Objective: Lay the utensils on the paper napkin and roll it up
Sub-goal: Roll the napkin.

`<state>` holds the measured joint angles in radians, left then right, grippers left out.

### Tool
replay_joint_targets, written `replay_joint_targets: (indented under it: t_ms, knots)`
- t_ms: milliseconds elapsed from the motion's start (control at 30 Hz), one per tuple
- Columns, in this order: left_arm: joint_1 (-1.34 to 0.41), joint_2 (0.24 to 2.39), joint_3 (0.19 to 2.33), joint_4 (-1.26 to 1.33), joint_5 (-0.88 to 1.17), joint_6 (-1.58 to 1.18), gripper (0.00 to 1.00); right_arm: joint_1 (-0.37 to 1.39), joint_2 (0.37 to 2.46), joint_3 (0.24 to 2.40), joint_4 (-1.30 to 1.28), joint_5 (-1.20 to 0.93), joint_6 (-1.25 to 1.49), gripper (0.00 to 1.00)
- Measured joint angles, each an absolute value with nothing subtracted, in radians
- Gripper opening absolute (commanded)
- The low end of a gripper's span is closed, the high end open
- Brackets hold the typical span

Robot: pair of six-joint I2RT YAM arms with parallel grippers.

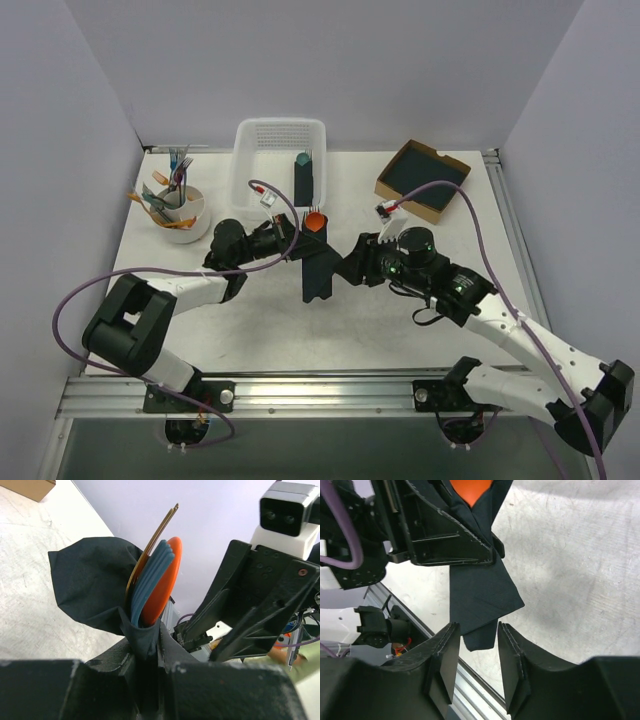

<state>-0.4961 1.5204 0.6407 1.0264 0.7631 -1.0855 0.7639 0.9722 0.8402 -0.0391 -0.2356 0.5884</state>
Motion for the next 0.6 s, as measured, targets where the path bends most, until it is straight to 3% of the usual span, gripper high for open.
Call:
replay_joint_targets:
  t_ms: [600]
  knots:
    - [-0.513,1.478,0.632,0.994,0.764,-1.065,0.05,0.738,1.122,0.886,0.0,-0.259,0.544,0.31]
